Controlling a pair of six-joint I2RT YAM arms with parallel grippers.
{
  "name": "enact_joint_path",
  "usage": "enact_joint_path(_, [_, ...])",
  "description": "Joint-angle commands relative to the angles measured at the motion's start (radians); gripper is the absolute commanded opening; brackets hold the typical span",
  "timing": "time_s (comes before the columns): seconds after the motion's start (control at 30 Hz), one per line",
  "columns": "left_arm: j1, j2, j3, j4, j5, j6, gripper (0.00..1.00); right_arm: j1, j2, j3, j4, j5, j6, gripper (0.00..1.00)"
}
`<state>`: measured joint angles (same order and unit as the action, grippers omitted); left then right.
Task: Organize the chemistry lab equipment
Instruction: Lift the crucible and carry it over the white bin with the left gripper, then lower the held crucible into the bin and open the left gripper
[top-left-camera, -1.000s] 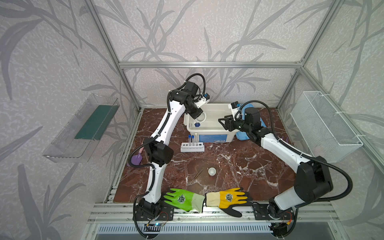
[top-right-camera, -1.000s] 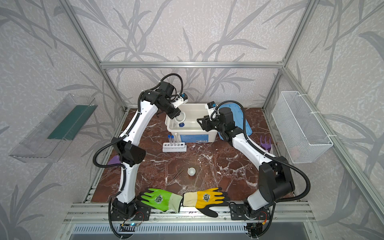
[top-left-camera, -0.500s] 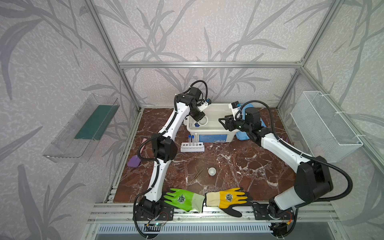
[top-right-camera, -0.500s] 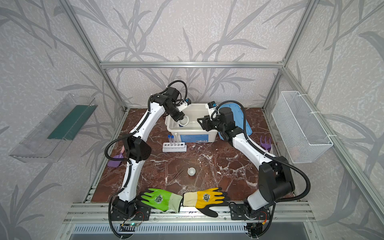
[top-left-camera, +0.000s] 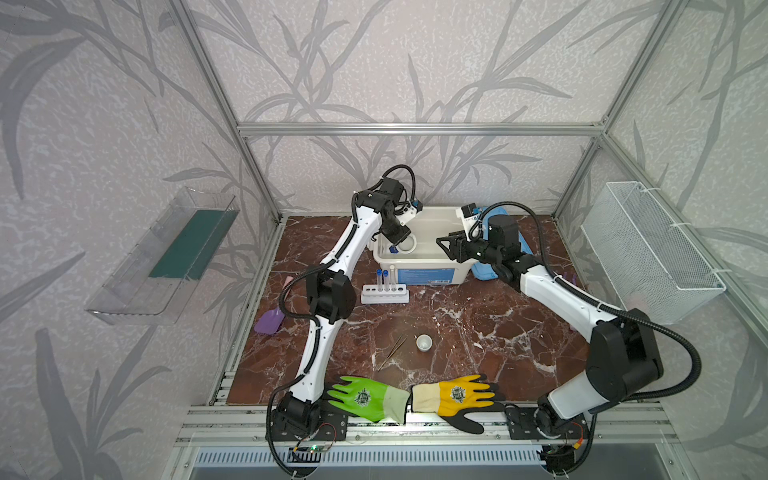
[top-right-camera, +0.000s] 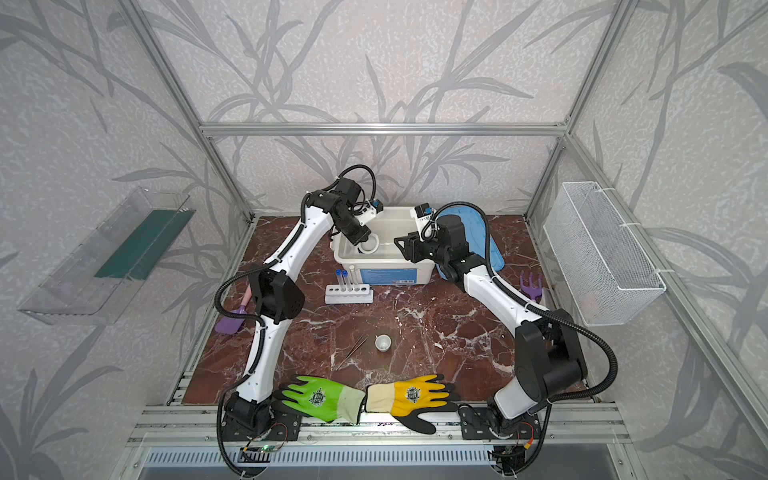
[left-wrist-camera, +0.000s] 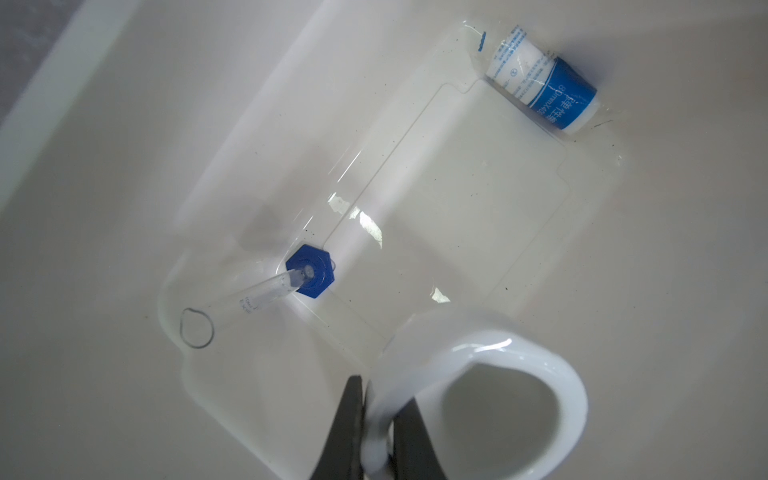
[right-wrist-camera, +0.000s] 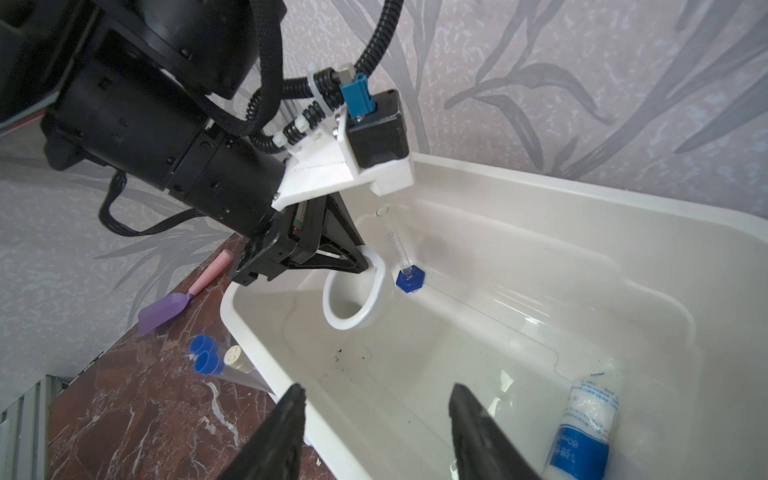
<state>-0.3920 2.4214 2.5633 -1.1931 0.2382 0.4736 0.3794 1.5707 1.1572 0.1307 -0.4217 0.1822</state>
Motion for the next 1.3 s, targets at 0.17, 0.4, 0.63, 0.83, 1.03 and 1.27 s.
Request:
enact_joint_path(0.17, [-0.005,0.048,-0.003,0.023,0.004,-0.006,0.0,-0.005,0.022,-0.022,0.039,-0.02,0.015,0.56])
enact_joint_path(0.4, [-0.016,0.074,-0.008,0.02,0.003,-0.004,0.0,-0.009,0.038,-0.026,0.049,-0.022,0.021,0.56])
enact_joint_path(0.63, [-0.025,0.095,-0.008,0.021,0.0,-0.004,0.0,-0.013,0.051,-0.033,0.06,-0.023,0.026,0.56])
enact_joint_path(0.83, [-0.026,0.112,-0.008,0.026,-0.009,-0.003,0.0,-0.014,0.056,-0.036,0.066,-0.026,0.031,0.56])
enact_joint_path(1.03, [-0.025,0.125,-0.021,0.027,-0.017,-0.001,0.0,-0.017,0.066,-0.04,0.073,-0.029,0.037,0.56])
enact_joint_path(1.27, [-0.026,0.134,-0.04,0.038,-0.028,0.0,0.0,-0.02,0.073,-0.044,0.081,-0.032,0.043,0.56])
